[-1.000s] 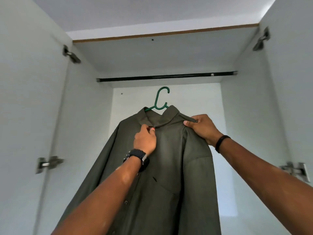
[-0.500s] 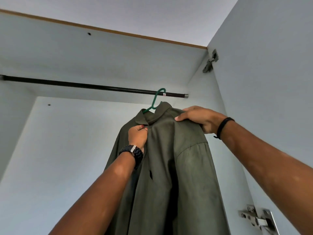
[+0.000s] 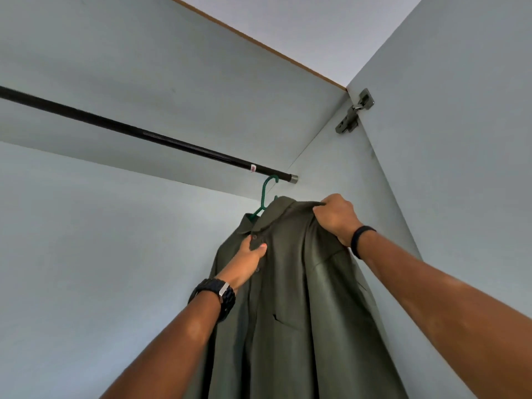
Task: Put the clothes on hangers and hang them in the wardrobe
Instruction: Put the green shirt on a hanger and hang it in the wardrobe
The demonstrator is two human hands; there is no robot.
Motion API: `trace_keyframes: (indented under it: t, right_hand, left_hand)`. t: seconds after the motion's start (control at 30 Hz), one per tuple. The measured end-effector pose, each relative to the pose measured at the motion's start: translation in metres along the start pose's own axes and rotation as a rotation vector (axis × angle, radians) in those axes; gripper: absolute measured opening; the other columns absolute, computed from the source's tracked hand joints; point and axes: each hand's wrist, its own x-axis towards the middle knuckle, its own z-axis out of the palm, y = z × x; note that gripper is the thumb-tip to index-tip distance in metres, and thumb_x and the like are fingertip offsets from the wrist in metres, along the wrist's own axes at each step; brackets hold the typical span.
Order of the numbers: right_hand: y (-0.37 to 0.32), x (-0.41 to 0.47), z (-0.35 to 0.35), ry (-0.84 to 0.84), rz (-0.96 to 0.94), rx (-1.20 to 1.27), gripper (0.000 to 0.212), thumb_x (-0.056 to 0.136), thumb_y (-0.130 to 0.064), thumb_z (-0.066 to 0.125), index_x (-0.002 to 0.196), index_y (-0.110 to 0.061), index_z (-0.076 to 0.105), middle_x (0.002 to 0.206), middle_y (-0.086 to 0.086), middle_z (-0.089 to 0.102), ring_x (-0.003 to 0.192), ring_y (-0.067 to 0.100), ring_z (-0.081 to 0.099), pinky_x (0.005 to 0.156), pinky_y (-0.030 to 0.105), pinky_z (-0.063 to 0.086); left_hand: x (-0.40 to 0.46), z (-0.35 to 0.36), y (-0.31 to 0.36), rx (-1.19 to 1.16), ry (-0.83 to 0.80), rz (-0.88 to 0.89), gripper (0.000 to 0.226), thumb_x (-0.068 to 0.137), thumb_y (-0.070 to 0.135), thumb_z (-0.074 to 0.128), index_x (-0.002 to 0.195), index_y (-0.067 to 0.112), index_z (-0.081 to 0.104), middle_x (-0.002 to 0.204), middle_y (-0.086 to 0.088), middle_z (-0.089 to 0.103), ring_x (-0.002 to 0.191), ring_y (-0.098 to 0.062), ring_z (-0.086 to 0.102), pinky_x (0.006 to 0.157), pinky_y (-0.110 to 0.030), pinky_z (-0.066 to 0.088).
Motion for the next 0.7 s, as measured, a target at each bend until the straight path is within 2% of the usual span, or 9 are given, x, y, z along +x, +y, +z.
trace_keyframes:
  t: [0.1,0.17,0.27,0.43,0.57,0.7]
  right_hand:
    - [0.008,0.022,0.017,0.038,0.002,-0.070,0.017,0.095,-0.010,0.046,0.099,0.000,0.059,0.097,0.013,0.055,0.073,0.020,0.051,0.064,0.029,0.041]
    - [0.011,0.038,0.025,0.055,0.001,-0.104,0.018,0.095,-0.011,0.046,0.101,0.001,0.058,0.100,0.015,0.055,0.080,0.023,0.053,0.070,0.029,0.042]
    - [0.015,0.058,0.032,0.086,-0.009,-0.144,0.016,0.096,-0.011,0.045,0.101,0.000,0.056,0.100,0.014,0.052,0.084,0.024,0.051,0.073,0.029,0.042]
    - [0.026,0.097,0.046,0.116,-0.042,-0.168,0.026,0.096,-0.013,0.047,0.115,0.003,0.056,0.105,0.015,0.053,0.087,0.025,0.051,0.077,0.029,0.044]
    - [0.030,0.124,0.053,0.155,-0.071,-0.195,0.029,0.096,-0.014,0.046,0.119,0.003,0.052,0.123,0.018,0.052,0.095,0.028,0.052,0.085,0.031,0.045]
    - [0.034,0.144,0.061,0.204,-0.101,-0.195,0.030,0.096,-0.015,0.049,0.120,0.002,0.052,0.126,0.018,0.051,0.101,0.029,0.055,0.085,0.030,0.045]
  left_hand:
    - [0.022,0.008,-0.022,0.034,-0.080,-0.012,0.068,0.098,0.047,0.041,0.152,0.030,0.004,0.155,0.003,0.025,0.136,-0.019,0.035,0.108,-0.035,0.030]
    - [0.036,0.017,-0.037,0.145,-0.150,0.003,0.069,0.097,0.052,0.039,0.152,0.030,0.004,0.158,0.000,0.016,0.142,-0.021,0.026,0.116,-0.039,0.022]
    - [0.048,0.033,-0.049,0.221,-0.212,0.047,0.065,0.099,0.050,0.033,0.153,0.025,0.008,0.160,-0.003,0.012,0.146,-0.021,0.017,0.117,-0.036,0.018]
    - [0.074,0.057,-0.069,0.216,-0.230,0.075,0.065,0.099,0.054,0.023,0.153,0.024,0.003,0.160,-0.004,0.009,0.147,-0.020,0.011,0.119,-0.039,0.014]
    - [0.097,0.071,-0.075,0.177,-0.194,0.132,0.064,0.100,0.054,0.017,0.153,0.022,0.004,0.160,-0.001,0.009,0.146,-0.018,0.013,0.117,-0.031,0.012]
    - [0.122,0.086,-0.077,0.128,-0.179,0.172,0.067,0.098,0.059,0.016,0.153,0.022,0.011,0.158,0.000,0.021,0.144,-0.018,0.021,0.119,-0.036,0.016]
